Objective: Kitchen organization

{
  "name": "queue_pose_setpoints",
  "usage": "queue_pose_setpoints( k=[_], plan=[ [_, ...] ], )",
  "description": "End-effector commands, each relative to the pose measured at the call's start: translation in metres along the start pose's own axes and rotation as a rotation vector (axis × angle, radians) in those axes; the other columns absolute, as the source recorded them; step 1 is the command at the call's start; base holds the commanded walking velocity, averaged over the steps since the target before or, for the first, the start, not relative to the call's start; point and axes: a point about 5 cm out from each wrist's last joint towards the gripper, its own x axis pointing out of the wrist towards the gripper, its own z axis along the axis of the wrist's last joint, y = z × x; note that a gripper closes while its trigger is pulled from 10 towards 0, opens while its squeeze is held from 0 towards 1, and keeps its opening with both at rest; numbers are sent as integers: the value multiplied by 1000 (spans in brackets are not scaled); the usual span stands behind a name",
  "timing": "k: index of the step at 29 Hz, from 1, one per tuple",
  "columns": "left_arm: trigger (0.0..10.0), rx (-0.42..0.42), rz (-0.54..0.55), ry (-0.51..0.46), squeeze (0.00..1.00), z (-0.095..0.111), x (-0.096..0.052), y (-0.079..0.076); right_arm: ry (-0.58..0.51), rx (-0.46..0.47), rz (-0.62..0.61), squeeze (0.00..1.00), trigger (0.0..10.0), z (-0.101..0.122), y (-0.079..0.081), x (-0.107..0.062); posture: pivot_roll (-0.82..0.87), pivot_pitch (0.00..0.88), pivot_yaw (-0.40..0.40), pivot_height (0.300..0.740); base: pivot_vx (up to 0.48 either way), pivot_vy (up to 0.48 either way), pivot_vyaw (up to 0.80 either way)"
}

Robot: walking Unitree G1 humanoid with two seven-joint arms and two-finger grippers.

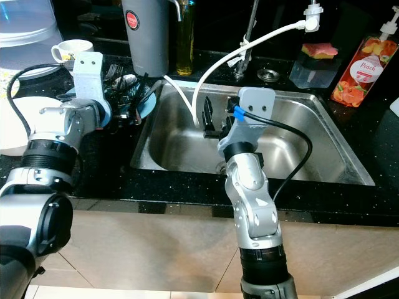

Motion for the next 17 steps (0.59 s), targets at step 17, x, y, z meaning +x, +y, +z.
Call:
queue_pose_setpoints(
  k=[17],
  plan=[
    [10000, -109, -358, -299, 0, 45, -22, -37, 0, -5, -18, 0, 10000, -2, -3, 1, 213, 0, -30, 740, 0, 0, 0]
  ],
)
